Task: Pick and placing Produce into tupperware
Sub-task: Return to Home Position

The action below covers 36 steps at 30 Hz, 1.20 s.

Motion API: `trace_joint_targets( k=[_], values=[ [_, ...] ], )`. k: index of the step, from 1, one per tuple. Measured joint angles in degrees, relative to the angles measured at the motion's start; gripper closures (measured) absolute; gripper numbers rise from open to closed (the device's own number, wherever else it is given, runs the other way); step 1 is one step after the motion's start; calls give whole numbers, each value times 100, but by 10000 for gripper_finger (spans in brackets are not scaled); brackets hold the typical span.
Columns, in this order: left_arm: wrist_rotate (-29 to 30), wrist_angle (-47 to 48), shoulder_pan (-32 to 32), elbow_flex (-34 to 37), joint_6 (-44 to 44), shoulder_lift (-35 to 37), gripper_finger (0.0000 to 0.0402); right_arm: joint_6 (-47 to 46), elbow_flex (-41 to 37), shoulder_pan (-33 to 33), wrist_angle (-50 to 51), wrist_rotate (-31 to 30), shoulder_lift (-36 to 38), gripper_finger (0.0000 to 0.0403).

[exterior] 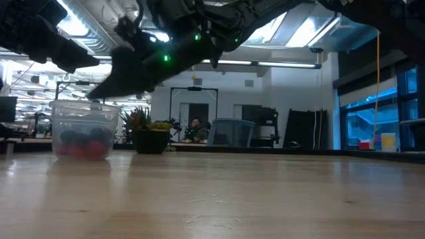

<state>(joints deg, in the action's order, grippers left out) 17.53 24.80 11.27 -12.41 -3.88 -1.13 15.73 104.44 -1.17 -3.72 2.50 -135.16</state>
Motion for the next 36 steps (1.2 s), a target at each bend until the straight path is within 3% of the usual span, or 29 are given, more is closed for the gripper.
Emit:
trace_joint_targets(
  k=[6,13,15,17,21,25,28,36],
  values=[
    [-1,-1,2,1,-4,0,190,-2,8,3,236,-4,626,183],
    [-3,12,2,-63,-4,2,190,-511,-46,234,2683,25,1998,182],
    [-71,-9,0,-130,-7,2,190,-644,-383,261,2807,32,2484,182],
    [-112,-40,2,-180,-7,2,190,-651,-908,242,2685,-3,3012,182],
    [-82,-284,2,-192,175,2,190,-790,-2422,225,1820,-750,4377,182],
    [858,-468,1,-192,331,4,190,-836,-4254,350,458,-1533,5724,182],
    [1636,-654,-76,-192,318,14,190,-959,-5491,535,-352,-1646,6675,182],
    [1535,-1156,-524,-10,569,52,190,-1160,-8226,1471,-1905,-1664,8740,182]
  ],
)
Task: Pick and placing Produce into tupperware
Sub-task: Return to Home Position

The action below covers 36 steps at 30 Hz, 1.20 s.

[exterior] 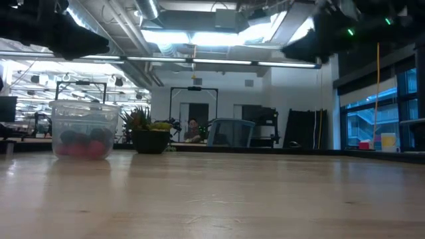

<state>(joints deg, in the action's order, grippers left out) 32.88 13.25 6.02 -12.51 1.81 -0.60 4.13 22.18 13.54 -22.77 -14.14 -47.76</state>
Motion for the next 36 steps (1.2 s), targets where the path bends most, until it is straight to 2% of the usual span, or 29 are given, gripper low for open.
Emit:
trace_joint_targets(
  k=[6,12,16,22,32,36],
  values=[
    [-17,-146,-460,8,57,0,190,-120,-1364,659,-915,5,995,182],
    [-484,-413,-876,15,70,0,190,-259,-1983,957,-1136,25,1607,182],
    [-570,-794,-1157,140,144,0,190,-247,-2164,1039,-1133,32,1808,182],
    [-601,-1673,-1543,847,255,2,190,-246,-2180,1073,-1115,41,1872,182],
    [-719,-1932,-2031,1208,103,1,190,-113,-2180,1426,-1057,60,1899,182],
    [-1016,-1937,-2184,1206,37,0,190,-107,-2180,1595,-1053,227,1898,182]
  ],
)
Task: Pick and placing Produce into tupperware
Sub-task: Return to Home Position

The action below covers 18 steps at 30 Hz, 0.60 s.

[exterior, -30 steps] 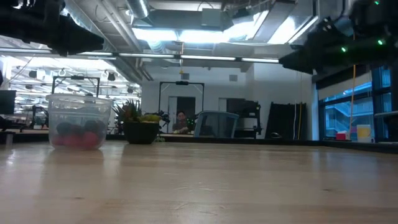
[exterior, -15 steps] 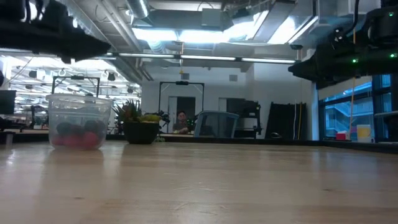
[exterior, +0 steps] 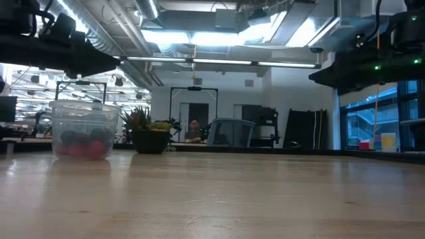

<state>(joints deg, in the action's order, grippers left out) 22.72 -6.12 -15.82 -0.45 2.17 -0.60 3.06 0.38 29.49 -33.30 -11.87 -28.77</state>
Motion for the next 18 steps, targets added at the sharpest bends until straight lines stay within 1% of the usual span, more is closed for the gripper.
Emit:
trace_joint_targets(
  k=[5,8,11,18],
  values=[
    [-33,220,-148,0,-11,-2,190,-30,0,278,182,-2,0,182],
    [-33,249,-196,0,128,-11,190,-157,0,402,260,74,0,182],
    [-35,248,-194,0,177,-13,190,-120,0,448,233,273,0,182],
    [-33,248,-194,0,114,-13,190,173,0,465,-77,255,76,182]
  ],
)
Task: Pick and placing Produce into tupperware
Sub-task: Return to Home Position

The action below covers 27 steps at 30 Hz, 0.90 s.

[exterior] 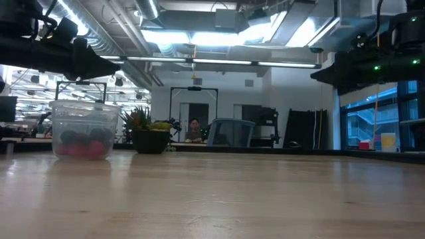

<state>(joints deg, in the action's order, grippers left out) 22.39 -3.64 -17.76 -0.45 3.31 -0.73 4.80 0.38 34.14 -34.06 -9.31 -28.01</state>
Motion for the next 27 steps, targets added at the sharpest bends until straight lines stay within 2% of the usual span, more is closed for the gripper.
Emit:
trace_joint_targets(
  k=[7,15,25,27],
  values=[
    [0,2,0,0,-2,0,190,11,0,4,249,-20,536,182],
    [0,0,0,0,-7,0,190,-232,0,229,1651,-49,1470,182],
    [0,0,0,0,-7,0,190,-154,0,298,2199,-47,2749,182],
    [2,0,1,0,-8,0,190,-160,0,299,2237,-46,2794,182]
  ],
)
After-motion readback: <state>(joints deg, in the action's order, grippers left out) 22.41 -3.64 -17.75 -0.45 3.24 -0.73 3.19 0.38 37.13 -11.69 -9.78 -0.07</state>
